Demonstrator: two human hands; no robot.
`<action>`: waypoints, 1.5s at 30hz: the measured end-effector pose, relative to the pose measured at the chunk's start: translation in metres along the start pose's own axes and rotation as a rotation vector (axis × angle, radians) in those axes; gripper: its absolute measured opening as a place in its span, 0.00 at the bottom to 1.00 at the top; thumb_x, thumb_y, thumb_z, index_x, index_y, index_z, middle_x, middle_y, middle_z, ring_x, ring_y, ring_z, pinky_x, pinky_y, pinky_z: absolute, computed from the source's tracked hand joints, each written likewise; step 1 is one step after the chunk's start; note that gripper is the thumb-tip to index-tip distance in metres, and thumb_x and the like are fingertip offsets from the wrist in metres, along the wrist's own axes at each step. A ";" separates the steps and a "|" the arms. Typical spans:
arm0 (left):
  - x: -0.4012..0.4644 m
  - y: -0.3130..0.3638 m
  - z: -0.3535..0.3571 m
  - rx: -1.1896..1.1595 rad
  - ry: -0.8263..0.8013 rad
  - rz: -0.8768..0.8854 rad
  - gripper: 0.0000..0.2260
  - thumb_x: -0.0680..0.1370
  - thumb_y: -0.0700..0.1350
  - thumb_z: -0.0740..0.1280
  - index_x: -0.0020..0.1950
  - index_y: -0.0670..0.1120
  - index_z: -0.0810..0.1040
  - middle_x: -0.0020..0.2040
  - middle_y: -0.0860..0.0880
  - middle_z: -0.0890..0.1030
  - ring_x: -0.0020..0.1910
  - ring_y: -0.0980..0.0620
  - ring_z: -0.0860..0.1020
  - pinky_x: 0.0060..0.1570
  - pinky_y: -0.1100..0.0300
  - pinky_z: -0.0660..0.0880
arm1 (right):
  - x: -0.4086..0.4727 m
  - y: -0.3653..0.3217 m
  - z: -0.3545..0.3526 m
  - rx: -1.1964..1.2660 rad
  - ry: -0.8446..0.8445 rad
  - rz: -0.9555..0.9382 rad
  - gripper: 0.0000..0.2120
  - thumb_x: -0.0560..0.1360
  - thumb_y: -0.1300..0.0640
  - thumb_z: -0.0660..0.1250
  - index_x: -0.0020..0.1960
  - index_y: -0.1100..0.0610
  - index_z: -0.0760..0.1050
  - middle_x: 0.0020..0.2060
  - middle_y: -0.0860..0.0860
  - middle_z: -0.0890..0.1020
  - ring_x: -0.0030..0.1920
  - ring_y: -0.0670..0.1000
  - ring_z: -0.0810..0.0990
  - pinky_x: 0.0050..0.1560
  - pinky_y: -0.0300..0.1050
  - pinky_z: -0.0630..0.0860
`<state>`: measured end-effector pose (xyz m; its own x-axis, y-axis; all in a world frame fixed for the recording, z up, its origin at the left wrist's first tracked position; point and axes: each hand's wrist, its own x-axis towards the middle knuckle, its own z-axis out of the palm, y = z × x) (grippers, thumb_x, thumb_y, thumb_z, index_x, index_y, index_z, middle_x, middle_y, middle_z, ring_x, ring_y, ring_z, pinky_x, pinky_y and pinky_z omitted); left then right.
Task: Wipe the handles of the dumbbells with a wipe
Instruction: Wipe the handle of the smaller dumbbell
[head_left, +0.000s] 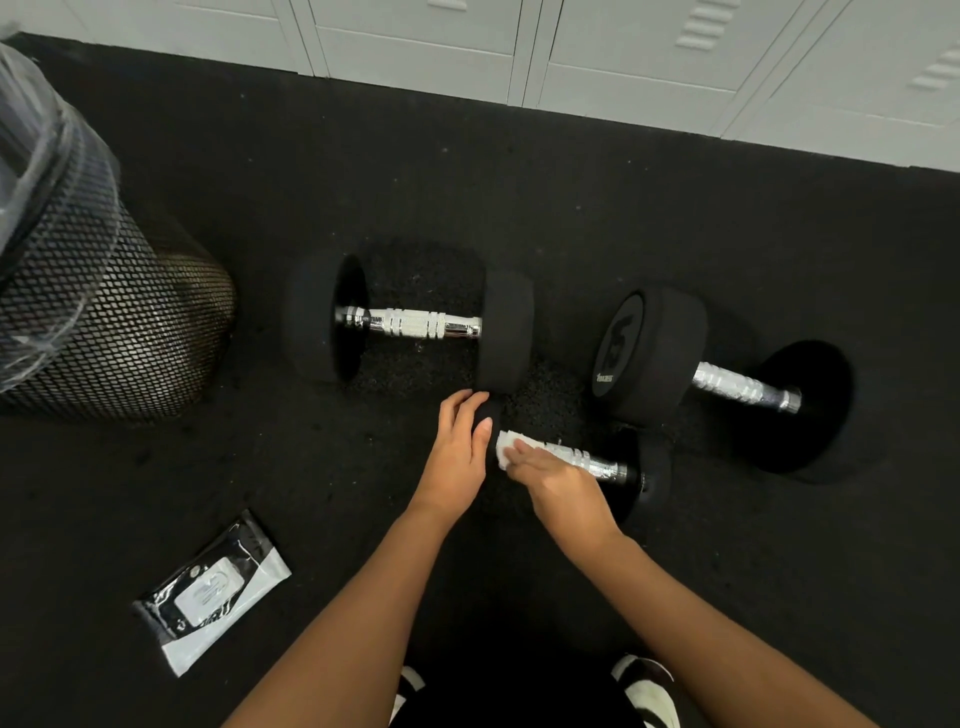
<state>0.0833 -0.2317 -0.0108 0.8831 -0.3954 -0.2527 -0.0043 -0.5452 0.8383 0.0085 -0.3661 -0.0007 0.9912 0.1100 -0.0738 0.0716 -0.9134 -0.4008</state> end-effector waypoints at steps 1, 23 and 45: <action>0.000 0.000 0.000 0.000 0.001 0.000 0.17 0.82 0.45 0.53 0.71 0.46 0.64 0.71 0.50 0.59 0.61 0.63 0.64 0.59 0.72 0.61 | 0.002 0.001 0.000 0.009 0.006 0.039 0.25 0.52 0.74 0.78 0.47 0.58 0.83 0.48 0.52 0.85 0.51 0.51 0.83 0.45 0.44 0.81; 0.009 0.033 0.017 -0.074 0.203 -0.403 0.16 0.80 0.47 0.59 0.68 0.51 0.66 0.69 0.50 0.64 0.65 0.48 0.66 0.59 0.55 0.67 | 0.017 0.025 -0.036 0.279 -0.104 0.500 0.14 0.75 0.69 0.61 0.56 0.60 0.79 0.52 0.59 0.81 0.52 0.57 0.79 0.55 0.49 0.75; 0.012 0.045 0.006 -0.091 0.059 -0.574 0.24 0.82 0.49 0.54 0.75 0.44 0.54 0.75 0.46 0.56 0.73 0.43 0.54 0.69 0.45 0.57 | -0.002 0.018 -0.020 0.056 -0.020 0.310 0.20 0.65 0.78 0.66 0.52 0.62 0.80 0.49 0.57 0.83 0.50 0.58 0.83 0.50 0.47 0.79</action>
<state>0.0907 -0.2659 0.0211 0.7567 -0.0117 -0.6536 0.5210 -0.5932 0.6138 0.0096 -0.3908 0.0103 0.9623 -0.1625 -0.2181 -0.2409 -0.8816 -0.4060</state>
